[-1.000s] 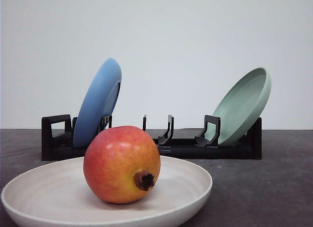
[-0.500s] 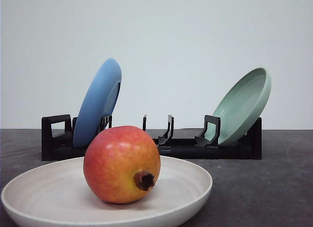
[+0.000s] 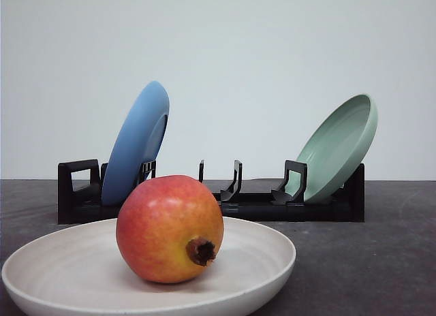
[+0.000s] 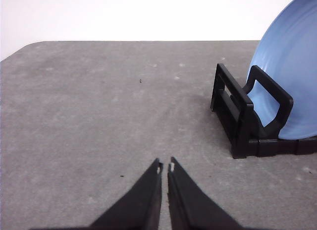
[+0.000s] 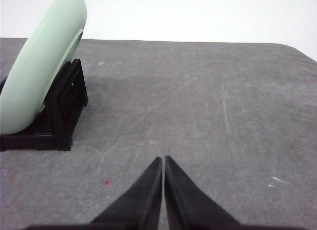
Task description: Place pomegranate in white plate
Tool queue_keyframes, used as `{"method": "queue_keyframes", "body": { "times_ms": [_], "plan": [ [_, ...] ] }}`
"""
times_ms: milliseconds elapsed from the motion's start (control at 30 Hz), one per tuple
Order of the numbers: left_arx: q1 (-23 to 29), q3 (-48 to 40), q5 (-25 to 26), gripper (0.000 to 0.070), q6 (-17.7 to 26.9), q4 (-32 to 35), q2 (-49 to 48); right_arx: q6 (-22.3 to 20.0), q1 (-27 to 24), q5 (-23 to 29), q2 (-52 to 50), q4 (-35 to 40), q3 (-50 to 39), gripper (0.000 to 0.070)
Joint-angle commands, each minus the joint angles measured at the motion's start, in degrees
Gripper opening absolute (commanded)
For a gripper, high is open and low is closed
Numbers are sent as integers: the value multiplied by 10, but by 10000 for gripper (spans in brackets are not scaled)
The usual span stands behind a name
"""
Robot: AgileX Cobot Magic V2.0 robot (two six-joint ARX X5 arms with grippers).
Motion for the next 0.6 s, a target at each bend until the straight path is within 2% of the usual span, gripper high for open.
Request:
{"method": "queue_keyframes", "body": {
  "times_ms": [0,567],
  "plan": [
    [-1,-5,3,0,-2,-3,-1,6,0,0,-1,7,-2,0],
    [-1,-5,3,0,-2,-3,-1,6,0,0,-1,7,-2,0]
  ]
}}
